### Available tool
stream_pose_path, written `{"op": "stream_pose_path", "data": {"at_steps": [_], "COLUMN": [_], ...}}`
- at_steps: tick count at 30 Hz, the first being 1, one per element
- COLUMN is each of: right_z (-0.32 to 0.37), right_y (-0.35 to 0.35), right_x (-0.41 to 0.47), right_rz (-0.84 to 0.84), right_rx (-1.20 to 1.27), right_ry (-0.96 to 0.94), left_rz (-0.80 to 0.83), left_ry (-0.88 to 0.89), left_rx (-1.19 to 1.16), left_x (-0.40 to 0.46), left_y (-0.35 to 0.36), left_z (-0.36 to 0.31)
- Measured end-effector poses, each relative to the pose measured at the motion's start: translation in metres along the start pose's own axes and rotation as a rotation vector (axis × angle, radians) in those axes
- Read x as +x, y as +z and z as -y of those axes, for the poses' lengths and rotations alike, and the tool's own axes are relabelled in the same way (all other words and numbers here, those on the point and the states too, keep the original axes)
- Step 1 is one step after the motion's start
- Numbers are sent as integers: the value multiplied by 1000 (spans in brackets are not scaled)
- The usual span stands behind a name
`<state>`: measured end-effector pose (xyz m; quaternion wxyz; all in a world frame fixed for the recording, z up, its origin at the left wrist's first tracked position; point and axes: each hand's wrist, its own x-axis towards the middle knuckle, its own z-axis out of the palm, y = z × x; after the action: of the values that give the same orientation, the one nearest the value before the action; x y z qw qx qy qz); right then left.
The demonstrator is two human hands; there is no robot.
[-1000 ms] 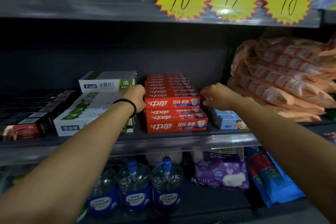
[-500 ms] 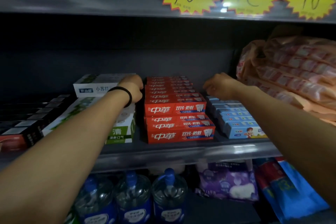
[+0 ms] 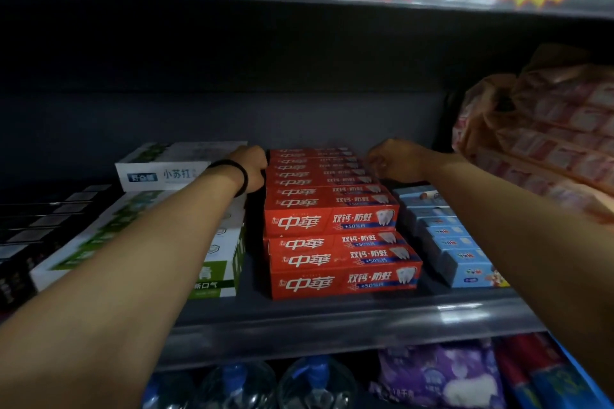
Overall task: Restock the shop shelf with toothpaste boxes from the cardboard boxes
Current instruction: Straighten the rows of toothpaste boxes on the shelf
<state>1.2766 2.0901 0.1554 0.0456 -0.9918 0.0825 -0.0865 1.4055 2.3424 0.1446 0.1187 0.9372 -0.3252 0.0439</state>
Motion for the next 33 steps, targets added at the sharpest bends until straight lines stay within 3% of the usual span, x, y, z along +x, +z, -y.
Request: {"op": "stream_pose_path", "data": {"at_steps": [8, 26, 33], "right_z": [-2, -6, 6], "right_y": [2, 3, -12], "right_x": [11, 4, -28], "right_rz": [99, 98, 76], "right_rx": [103, 136, 75], "right_ry": [3, -1, -4], "left_rz": [18, 24, -42], "left_ry": [80, 93, 121], "left_rx": [-60, -5, 43], "left_x": [12, 9, -20], "left_y": [8, 6, -17], "left_z": [6, -2, -16]}}
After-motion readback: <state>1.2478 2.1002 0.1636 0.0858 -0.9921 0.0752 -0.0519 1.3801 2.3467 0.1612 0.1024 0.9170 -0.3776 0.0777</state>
